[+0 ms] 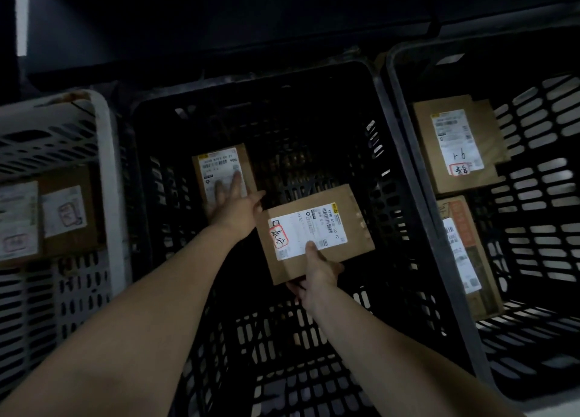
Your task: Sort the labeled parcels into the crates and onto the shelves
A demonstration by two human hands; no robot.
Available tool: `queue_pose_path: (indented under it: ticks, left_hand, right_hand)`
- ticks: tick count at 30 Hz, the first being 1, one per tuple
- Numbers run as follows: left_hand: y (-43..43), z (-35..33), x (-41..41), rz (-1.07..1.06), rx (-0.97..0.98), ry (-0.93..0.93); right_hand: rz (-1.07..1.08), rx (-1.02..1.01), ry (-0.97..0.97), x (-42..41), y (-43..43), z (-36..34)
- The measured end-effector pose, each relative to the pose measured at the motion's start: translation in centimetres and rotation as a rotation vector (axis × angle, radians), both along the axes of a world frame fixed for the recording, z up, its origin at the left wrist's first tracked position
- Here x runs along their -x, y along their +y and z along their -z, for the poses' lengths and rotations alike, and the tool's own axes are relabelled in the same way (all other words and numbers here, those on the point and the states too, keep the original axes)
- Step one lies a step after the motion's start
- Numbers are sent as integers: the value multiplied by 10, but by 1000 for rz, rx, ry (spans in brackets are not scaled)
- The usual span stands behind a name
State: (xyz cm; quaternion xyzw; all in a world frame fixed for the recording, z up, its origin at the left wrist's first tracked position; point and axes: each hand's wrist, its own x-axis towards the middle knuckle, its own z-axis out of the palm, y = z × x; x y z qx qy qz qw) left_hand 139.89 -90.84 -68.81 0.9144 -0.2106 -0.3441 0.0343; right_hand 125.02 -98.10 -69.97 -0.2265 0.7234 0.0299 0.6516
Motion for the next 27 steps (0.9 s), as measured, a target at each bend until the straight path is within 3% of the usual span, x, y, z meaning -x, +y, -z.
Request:
queue_pose_path:
  ticks: [7, 12, 17, 23, 27]
  left_hand:
    - [4, 3, 9, -160, 78, -35]
    - [-8, 6, 5, -301, 138, 22]
    - [-8, 6, 1, -336, 121, 39]
    - [-6, 16, 4, -328, 117, -17]
    - [-8, 12, 5, -307, 85, -9]
  right_hand:
    - [-77, 0, -24, 15, -6, 4]
    - [-17, 6, -63, 16, -15, 5]
    - [62, -88, -176, 17, -23, 11]
    - [59, -60, -392, 28, -38, 20]
    - [88, -92, -398, 34, -41, 23]
